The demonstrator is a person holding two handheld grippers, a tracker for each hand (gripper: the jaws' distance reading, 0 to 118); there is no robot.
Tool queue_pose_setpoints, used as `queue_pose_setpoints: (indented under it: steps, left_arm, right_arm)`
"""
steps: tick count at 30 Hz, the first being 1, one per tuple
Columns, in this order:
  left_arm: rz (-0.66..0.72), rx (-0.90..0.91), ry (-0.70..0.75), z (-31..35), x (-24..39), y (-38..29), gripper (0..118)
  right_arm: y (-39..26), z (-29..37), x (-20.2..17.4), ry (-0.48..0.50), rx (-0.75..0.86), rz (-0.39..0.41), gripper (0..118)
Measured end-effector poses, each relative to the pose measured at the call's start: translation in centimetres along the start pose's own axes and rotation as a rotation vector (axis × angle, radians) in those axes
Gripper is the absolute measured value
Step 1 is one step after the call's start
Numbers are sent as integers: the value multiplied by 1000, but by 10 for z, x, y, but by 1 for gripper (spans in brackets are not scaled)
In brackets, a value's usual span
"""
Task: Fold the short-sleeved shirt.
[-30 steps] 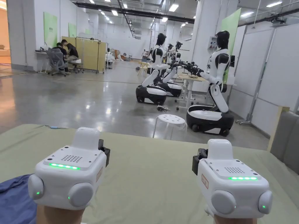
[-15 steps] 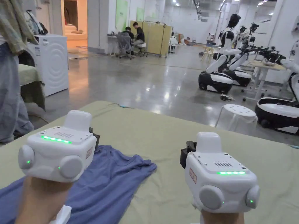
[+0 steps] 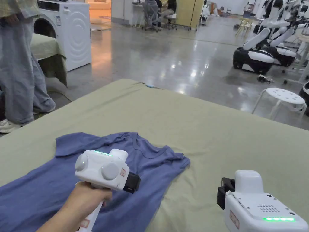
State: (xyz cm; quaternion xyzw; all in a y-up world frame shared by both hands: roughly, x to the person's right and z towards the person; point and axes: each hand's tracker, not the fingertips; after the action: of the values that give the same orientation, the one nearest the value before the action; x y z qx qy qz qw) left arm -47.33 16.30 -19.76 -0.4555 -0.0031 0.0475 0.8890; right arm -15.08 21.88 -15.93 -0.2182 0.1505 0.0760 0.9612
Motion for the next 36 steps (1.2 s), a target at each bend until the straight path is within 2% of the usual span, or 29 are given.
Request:
queue_pose_setpoints:
  steps: [5,6,7,9,10,11,12,13,14,17,23,29,36]
  left_arm:
    - [-73,-131,142,-82,-5,8,94]
    - [-76,-105,85,-73,-8,2,94]
    - [-57,-62,91,-63,-9,6,89]
    - [-37,0,75,-58,-18,12,15]
    - [-36,36,104,-56,-23,14,7]
    - [-24,52,175,-57,-26,14,7]
    - [-2,21,59,-59,-31,14,7]
    - [26,-7,44,-61,-33,13,7]
    - [22,42,58,-58,-35,12,7]
    - [71,104,-60,-42,-28,17,7]
    - [-5,184,-168,-12,39,37,7]
    - [-131,257,-317,20,163,62,7]
    - [-281,313,-575,59,324,81,7]
  right_arm:
    - [-9,-19,7,-20,-48,-2,0]
    - [-10,-21,10,-24,-55,-2,0]
    - [-10,-21,11,-29,-58,-3,0]
    - [-11,-21,17,-32,-57,-17,0]
    - [-11,-21,20,-32,-58,-29,0]
    - [-11,-21,22,-31,-58,-39,0]
    - [-10,-20,24,-33,-53,-50,0]
    - [-9,-18,26,-35,-49,-59,0]
    - [-9,-16,28,-35,-48,-65,0]
    - [-9,-5,39,-40,-33,-89,0]
    - [-19,34,77,-92,-10,-136,0]
    - [-39,84,140,-201,9,-210,0]
    - [-70,141,219,-346,24,-296,0]
